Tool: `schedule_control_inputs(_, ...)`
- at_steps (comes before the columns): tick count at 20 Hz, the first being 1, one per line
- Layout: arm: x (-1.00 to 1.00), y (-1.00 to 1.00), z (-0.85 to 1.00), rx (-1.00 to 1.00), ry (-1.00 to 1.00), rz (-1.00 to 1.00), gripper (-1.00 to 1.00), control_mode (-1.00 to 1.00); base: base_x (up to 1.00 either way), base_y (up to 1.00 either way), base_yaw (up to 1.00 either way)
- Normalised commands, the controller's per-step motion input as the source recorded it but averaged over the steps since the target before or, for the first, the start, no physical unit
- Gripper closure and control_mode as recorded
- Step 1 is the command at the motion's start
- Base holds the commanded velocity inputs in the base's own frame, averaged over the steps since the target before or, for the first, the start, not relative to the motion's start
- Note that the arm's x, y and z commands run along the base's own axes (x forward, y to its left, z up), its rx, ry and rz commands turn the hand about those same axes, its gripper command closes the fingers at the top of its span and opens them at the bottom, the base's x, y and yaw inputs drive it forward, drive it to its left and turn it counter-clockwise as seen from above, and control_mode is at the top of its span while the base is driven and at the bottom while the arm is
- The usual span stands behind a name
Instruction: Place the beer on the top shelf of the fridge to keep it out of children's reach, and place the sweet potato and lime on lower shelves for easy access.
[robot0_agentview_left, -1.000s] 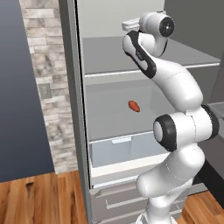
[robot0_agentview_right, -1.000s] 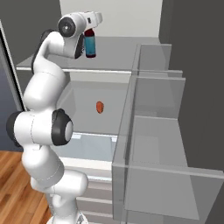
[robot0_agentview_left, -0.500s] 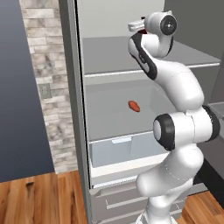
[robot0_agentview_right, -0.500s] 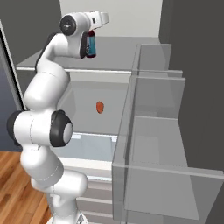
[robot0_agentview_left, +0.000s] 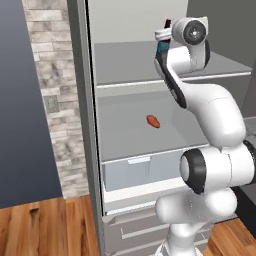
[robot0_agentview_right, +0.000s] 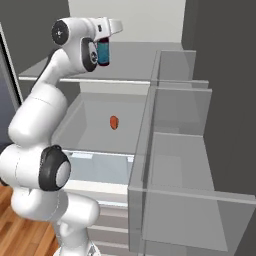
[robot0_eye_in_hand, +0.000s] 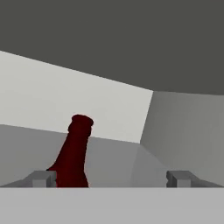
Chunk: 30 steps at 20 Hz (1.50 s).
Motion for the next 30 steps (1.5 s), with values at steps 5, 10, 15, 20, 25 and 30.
schedule_control_inputs(5,-0.95,0.00,-0.14,0.00,0.14,-0.02,-1.00,-1.00,0.00,0.00,0.00)
schedule_control_inputs(10,-0.78,0.00,-0.03,0.00,0.14,0.00,-1.00,-1.00,0.00,0.00,0.00)
schedule_control_inputs(15,-0.94,0.00,-0.08,0.00,0.13,0.00,-1.00,-1.00,0.00,0.00,0.00)
schedule_control_inputs(20,-0.99,0.11,-0.33,0.02,0.15,0.00,-1.00,-1.00,0.00,0.00,0.00)
schedule_control_inputs(25,-0.96,0.23,-0.63,0.13,0.08,0.00,-1.00,-1.00,0.00,0.00,0.00)
schedule_control_inputs(30,-0.54,0.33,-0.63,0.27,0.01,0.01,-1.00,-1.00,0.00,0.00,0.00)
